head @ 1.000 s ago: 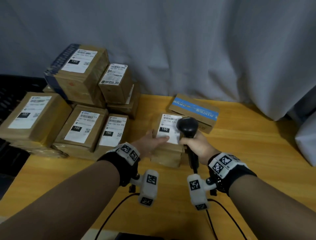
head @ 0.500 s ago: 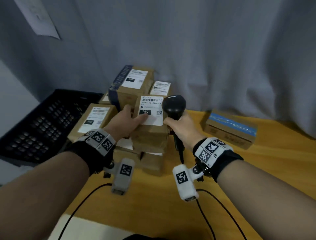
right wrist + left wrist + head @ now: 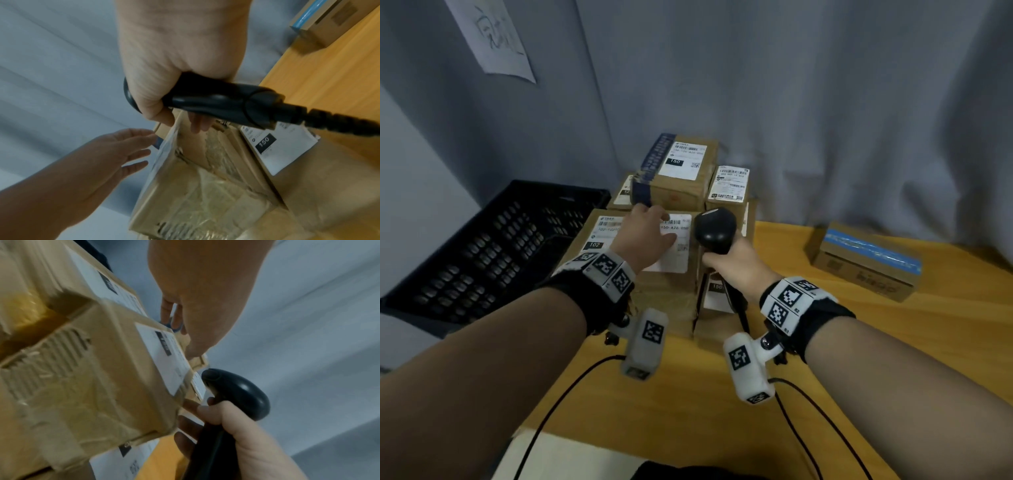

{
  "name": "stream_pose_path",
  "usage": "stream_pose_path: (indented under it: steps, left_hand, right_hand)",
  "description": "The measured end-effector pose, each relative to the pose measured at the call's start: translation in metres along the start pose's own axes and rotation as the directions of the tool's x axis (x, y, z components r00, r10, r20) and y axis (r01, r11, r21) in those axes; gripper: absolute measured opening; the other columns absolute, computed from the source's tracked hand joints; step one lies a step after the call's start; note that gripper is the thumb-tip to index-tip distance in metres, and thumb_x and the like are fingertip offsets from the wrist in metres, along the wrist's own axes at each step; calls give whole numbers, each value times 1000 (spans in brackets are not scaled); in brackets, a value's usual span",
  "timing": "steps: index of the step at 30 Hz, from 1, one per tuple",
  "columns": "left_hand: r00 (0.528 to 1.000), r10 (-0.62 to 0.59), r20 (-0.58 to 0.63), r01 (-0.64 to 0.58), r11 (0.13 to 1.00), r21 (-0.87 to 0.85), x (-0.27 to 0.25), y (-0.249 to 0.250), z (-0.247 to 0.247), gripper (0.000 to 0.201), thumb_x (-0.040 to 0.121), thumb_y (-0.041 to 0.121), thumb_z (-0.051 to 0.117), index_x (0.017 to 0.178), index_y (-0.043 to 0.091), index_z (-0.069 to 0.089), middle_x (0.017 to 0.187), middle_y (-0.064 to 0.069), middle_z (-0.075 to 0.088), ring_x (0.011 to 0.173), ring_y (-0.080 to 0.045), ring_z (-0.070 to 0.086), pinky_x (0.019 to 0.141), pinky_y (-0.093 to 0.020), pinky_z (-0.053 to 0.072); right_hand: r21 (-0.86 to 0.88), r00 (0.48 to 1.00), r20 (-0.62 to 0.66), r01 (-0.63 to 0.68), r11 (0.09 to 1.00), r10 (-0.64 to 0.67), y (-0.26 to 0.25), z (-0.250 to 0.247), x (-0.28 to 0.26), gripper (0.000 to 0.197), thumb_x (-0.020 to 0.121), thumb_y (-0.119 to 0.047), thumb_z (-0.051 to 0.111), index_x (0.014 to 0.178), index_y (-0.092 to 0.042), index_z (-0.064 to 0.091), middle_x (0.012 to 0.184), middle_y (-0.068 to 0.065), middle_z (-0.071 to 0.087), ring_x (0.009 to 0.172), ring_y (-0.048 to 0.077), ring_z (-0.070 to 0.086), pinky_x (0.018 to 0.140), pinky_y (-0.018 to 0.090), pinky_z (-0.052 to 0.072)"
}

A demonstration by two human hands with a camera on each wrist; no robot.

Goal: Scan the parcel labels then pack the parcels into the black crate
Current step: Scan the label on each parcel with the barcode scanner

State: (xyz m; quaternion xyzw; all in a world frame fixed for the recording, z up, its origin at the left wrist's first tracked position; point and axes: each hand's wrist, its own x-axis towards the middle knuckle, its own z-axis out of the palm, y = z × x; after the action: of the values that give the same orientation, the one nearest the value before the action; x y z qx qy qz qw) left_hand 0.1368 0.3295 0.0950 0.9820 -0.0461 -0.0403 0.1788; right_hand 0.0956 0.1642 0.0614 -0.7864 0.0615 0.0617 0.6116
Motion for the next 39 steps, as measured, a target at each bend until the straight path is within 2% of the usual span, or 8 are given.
stream_pose_path:
  steps: [5, 14, 19, 24, 27, 32, 37, 39]
  left_hand:
    - [984, 172, 41, -170, 985, -44, 3, 51, 7, 29, 93, 27, 57, 120, 17, 58, 131, -4, 49, 116, -24, 48, 99, -36, 41]
    - [926, 318, 203, -291, 945, -151, 19, 167, 67, 31, 92, 25, 58, 120, 12, 59, 126, -12, 51, 117, -28, 51, 103, -37, 41]
    - [885, 365, 289, -337, 930, -145, 28, 242, 123, 33, 93, 23, 58, 123, 8, 56, 128, -10, 57, 128, -23, 42, 103, -25, 26]
    - [893, 216, 395, -181, 976, -123, 55, 280, 187, 51, 92, 32, 56, 138, 13, 45, 139, -12, 44, 131, -31, 39, 108, -38, 32]
    - [899, 110, 424, -64, 991, -122, 88, 286, 228, 76, 78, 59, 45, 141, 17, 38, 140, -11, 40, 131, -36, 39, 102, -42, 35]
    - [912, -74, 404, 141, 980, -139, 111, 294, 252, 77, 95, 42, 51, 151, 5, 14, 154, -19, 21, 140, -38, 27, 109, -47, 29]
    - [876, -71, 477, 198, 955, -220, 130, 280, 275, 89, 87, 55, 58, 151, 7, 19, 153, -16, 31, 137, -35, 36, 109, -44, 35]
    - [864, -61, 500, 215, 942, -257, 128, 272, 278, 110, 67, 73, 62, 151, 11, 24, 152, -13, 34, 134, -35, 39, 108, -46, 37]
  right_hand:
    - [-19, 992, -127, -21, 1000, 19, 16, -52, -7, 22, 79, -6, 66, 90, -22, 56, 81, 8, 64, 85, 29, 67, 78, 45, 55]
    - [88, 875, -447, -164, 982, 187, 70, -211, -45, 20, 83, -3, 66, 92, -17, 56, 79, 6, 61, 72, 25, 60, 66, 34, 51]
    - [128, 813, -507, -258, 958, 287, 103, -292, -59, 28, 83, 0, 63, 110, 0, 57, 76, 12, 57, 68, 25, 56, 58, 29, 47]
    - [163, 793, -505, -299, 940, 340, 137, -356, -40, 27, 81, -6, 68, 107, -6, 59, 79, 4, 57, 76, 23, 58, 67, 32, 54]
    - [167, 794, -461, -361, 917, 396, 161, -375, -22, 23, 81, -12, 70, 102, -12, 59, 78, 3, 57, 79, 26, 59, 73, 39, 51]
    - [203, 810, -405, -373, 905, 425, 200, -373, 5, 25, 85, -11, 67, 108, -12, 57, 75, -2, 55, 69, 14, 51, 57, 27, 35]
    - [237, 819, -388, -354, 905, 422, 220, -355, 24, 39, 82, -16, 71, 119, -13, 58, 97, 1, 63, 87, 16, 58, 70, 28, 41]
    - [240, 818, -389, -355, 903, 425, 223, -350, 27, 44, 81, -16, 73, 122, -13, 58, 104, 4, 65, 96, 21, 59, 80, 29, 41]
